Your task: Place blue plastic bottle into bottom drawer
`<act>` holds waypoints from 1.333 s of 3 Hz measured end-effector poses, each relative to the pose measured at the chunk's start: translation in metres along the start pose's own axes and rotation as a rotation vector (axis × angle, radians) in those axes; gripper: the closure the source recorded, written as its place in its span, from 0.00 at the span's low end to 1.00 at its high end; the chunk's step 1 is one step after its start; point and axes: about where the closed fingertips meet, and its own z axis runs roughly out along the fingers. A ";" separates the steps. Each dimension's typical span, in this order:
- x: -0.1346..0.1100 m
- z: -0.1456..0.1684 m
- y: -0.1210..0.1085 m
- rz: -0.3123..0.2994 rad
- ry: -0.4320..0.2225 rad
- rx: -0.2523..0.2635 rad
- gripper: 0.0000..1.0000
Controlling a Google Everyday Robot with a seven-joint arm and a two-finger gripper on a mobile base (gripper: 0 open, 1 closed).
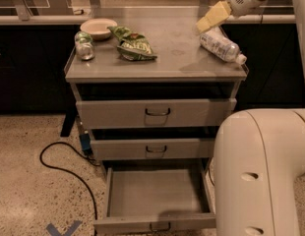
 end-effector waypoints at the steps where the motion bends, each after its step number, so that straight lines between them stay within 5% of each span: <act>1: 0.022 0.044 -0.024 0.111 -0.005 -0.020 0.00; 2: 0.035 0.075 -0.061 0.243 -0.051 0.030 0.00; 4: 0.051 0.108 -0.064 0.260 0.014 0.040 0.00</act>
Offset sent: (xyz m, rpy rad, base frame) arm 0.1329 -0.0975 -0.0767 0.1916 0.0194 -0.3643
